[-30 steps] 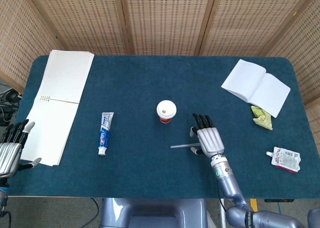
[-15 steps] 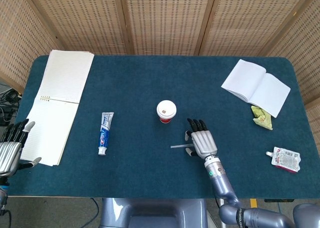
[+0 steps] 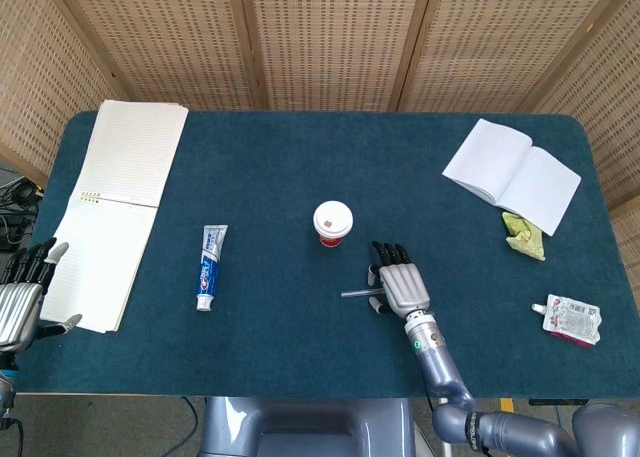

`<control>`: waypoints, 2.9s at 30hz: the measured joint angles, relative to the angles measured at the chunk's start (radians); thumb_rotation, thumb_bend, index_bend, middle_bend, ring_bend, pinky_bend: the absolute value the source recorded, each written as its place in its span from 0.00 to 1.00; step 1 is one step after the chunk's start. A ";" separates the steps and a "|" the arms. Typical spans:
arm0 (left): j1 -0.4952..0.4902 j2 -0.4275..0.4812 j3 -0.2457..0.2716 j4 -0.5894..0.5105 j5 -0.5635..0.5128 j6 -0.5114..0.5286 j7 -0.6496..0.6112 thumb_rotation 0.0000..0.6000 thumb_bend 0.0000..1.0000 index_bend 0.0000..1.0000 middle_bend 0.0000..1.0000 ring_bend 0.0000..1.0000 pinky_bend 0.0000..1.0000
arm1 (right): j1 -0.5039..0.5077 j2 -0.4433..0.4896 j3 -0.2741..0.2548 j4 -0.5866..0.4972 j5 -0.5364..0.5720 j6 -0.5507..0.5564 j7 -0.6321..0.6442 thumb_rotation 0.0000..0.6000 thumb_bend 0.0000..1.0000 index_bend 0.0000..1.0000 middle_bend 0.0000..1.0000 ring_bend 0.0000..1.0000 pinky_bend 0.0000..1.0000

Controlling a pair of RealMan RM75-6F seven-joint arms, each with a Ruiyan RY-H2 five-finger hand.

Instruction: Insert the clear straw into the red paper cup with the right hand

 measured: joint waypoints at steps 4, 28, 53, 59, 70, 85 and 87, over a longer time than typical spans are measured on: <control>-0.001 0.000 -0.001 -0.001 -0.002 -0.001 0.001 1.00 0.13 0.00 0.00 0.00 0.00 | 0.006 -0.009 -0.001 0.020 0.007 -0.012 0.012 1.00 0.48 0.53 0.13 0.00 0.00; -0.012 -0.007 0.002 0.012 -0.013 -0.027 -0.004 1.00 0.13 0.00 0.00 0.00 0.00 | 0.006 0.050 0.022 -0.045 -0.006 0.022 0.062 1.00 0.55 0.59 0.18 0.00 0.00; -0.060 -0.068 -0.023 0.058 -0.046 -0.078 0.015 1.00 0.13 0.00 0.00 0.00 0.00 | -0.052 0.280 0.487 -0.300 0.111 0.098 1.052 1.00 0.55 0.62 0.19 0.00 0.00; -0.069 -0.074 -0.030 0.077 -0.066 -0.096 0.004 1.00 0.13 0.00 0.00 0.00 0.00 | 0.011 0.211 0.500 -0.248 0.135 0.065 1.106 1.00 0.55 0.62 0.19 0.00 0.00; -0.070 -0.070 -0.032 0.079 -0.082 -0.104 0.007 1.00 0.13 0.00 0.00 0.00 0.00 | 0.132 0.066 0.501 -0.067 0.132 0.049 1.167 1.00 0.55 0.64 0.18 0.00 0.00; -0.083 -0.071 -0.033 0.080 -0.117 -0.140 0.023 1.00 0.13 0.00 0.00 0.00 0.00 | 0.191 -0.042 0.496 0.034 0.130 0.063 1.216 1.00 0.55 0.63 0.18 0.00 0.00; -0.081 -0.069 -0.036 0.081 -0.125 -0.138 0.022 1.00 0.13 0.00 0.00 0.00 0.00 | 0.197 -0.053 0.489 0.034 0.130 0.060 1.211 1.00 0.55 0.63 0.18 0.00 0.00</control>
